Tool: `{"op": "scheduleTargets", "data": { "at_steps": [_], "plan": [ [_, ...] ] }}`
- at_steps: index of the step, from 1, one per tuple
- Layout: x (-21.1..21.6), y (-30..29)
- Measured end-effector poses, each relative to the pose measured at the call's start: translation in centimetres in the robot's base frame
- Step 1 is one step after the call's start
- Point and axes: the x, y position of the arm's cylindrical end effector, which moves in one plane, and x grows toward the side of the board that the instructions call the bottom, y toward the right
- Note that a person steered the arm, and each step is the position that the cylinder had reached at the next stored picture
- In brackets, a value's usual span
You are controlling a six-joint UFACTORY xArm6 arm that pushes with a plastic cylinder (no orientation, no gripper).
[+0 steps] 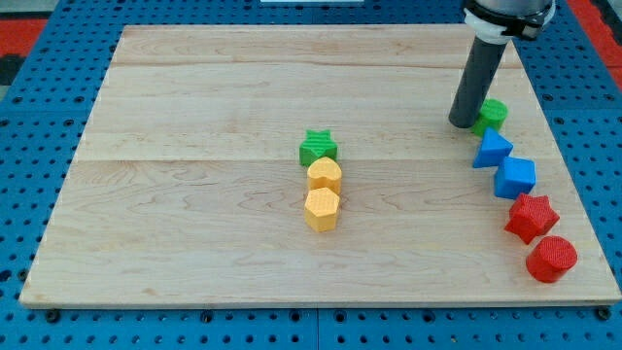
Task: Push the green star towards the top left of the green circle
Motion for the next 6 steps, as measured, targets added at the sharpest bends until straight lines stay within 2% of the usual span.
{"op": "scheduleTargets", "data": {
  "at_steps": [1,2,4,6],
  "plan": [
    [0.4,-2.3],
    [1.0,-10.1],
    [1.0,-19.9],
    [7.9,-24.9]
  ]
}}
